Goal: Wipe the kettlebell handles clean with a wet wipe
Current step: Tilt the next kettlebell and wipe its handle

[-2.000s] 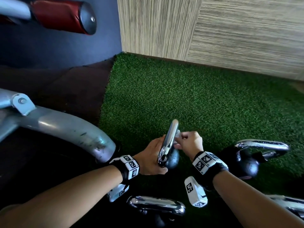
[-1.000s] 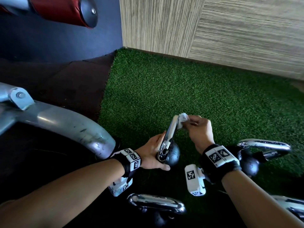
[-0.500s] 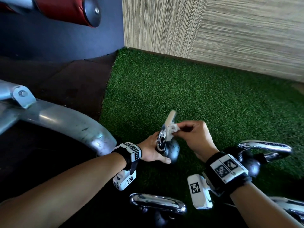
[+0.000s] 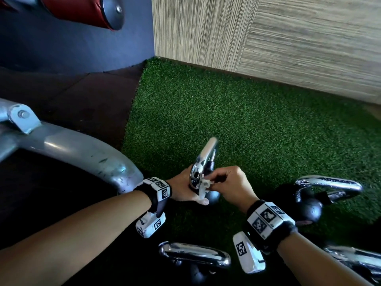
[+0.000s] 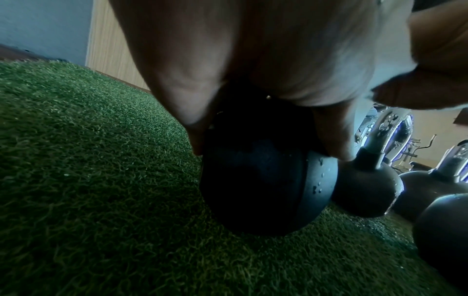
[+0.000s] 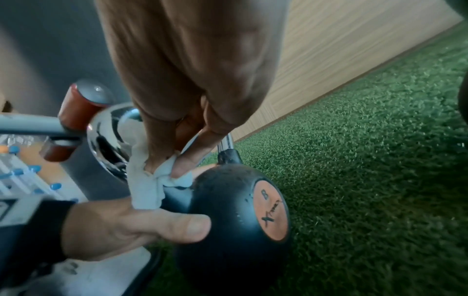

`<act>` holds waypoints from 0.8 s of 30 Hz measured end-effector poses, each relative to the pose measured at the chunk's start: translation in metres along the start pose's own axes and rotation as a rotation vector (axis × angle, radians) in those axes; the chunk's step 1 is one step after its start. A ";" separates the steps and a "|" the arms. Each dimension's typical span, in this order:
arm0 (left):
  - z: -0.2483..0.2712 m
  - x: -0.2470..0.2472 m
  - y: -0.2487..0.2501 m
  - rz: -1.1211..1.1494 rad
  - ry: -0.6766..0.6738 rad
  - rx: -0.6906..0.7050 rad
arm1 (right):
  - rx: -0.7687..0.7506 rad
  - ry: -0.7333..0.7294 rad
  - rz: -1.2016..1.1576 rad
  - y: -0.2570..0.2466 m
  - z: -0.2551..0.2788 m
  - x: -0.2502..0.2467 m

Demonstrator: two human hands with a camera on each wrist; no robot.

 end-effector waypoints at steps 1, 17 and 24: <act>-0.003 0.001 -0.004 0.054 -0.003 0.000 | 0.003 -0.020 0.025 0.001 -0.001 0.000; 0.014 -0.005 0.013 -0.045 -0.028 0.151 | 0.093 -0.129 -0.325 0.005 -0.002 0.013; 0.023 -0.004 0.014 -0.072 -0.033 0.122 | 0.044 -0.282 -0.217 0.005 -0.004 0.005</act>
Point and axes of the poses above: each hand's wrist, its own z-axis away from the middle knuckle, its own x-axis out of the palm, y = z × x, the point moved 2 cm from there along -z, towards the middle knuckle, and after that the axes turned 14 degrees about -x, right-handed, at the moved point
